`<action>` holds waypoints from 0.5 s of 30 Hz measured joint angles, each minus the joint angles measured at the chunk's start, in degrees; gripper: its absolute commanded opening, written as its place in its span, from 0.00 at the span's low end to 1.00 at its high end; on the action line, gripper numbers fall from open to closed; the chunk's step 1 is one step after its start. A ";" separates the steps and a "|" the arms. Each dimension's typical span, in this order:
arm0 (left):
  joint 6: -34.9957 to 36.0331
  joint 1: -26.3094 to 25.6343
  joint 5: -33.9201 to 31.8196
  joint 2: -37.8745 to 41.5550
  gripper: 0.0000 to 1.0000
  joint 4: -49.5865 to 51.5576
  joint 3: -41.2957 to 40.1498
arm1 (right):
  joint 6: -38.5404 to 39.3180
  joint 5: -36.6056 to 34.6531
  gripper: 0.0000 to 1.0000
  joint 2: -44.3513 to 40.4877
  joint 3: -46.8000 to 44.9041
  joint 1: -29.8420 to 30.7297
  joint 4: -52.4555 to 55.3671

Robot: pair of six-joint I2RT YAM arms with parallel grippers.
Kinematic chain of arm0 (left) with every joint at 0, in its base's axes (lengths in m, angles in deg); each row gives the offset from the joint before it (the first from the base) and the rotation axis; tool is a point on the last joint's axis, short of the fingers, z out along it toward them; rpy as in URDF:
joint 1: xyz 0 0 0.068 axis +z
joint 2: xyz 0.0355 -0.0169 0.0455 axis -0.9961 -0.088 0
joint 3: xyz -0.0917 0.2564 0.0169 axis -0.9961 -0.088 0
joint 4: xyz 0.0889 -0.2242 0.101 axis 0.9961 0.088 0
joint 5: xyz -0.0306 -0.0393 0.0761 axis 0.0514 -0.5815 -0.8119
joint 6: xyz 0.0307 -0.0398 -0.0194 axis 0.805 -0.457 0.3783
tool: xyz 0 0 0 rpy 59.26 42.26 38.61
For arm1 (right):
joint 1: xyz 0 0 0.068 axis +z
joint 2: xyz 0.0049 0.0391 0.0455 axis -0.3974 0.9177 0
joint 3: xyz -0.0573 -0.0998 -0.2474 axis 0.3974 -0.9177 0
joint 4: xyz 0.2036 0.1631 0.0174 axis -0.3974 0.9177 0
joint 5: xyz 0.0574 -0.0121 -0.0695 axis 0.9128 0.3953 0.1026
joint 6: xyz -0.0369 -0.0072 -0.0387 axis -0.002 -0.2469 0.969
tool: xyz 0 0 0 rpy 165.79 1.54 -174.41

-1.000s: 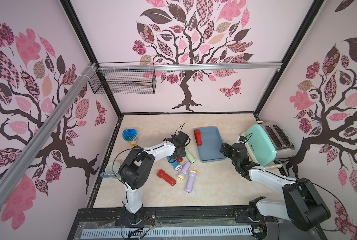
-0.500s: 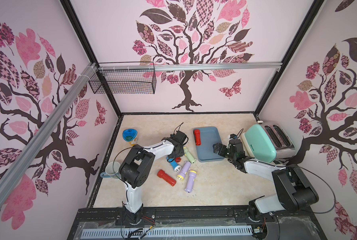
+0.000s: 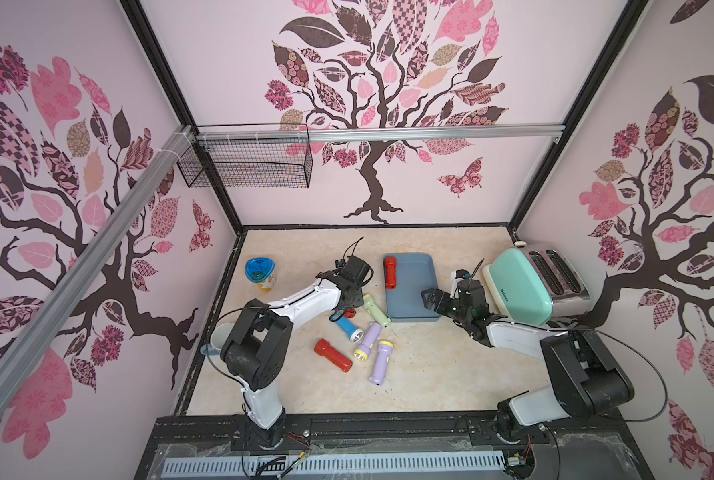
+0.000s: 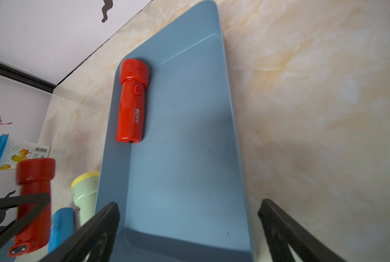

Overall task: Put the flashlights into the storage boxes
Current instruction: Adjust the storage box at the center of the board, then place the flashlight at the storage box.

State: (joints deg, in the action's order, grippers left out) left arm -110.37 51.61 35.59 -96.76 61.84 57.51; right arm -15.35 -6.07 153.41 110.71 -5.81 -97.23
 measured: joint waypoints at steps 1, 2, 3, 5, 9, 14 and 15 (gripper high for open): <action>0.15 -0.02 -0.07 1.14 0.29 0.20 0.00 | 0.00 -0.39 1.00 -0.46 -0.04 0.00 0.31; 0.35 -0.09 -0.11 2.16 0.29 0.17 0.00 | 0.02 -1.29 1.00 -1.27 -0.13 0.00 0.79; 0.59 -0.28 -0.28 3.10 0.29 0.04 0.00 | 0.00 -2.16 0.99 -2.38 -0.37 0.00 1.09; 1.07 -1.14 -0.79 4.33 0.29 -0.31 0.44 | -0.26 -4.57 1.00 -4.90 -1.46 0.00 0.98; 2.34 -4.48 -1.53 2.03 0.29 -0.68 6.67 | -1.20 -8.28 1.00 -6.97 -3.87 0.00 0.00; 4.44 -7.17 -0.24 -8.13 0.29 -1.92 20.63 | -1.29 -11.82 0.99 -7.06 -4.07 0.00 1.81; 5.09 -7.30 -0.22 -10.73 0.29 -2.03 23.65 | -1.29 -12.37 1.00 -7.15 -4.15 0.00 1.77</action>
State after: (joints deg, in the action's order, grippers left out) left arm -105.28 44.31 35.37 -107.50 59.81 81.16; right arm -16.64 -18.44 146.26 106.56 -5.81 -95.46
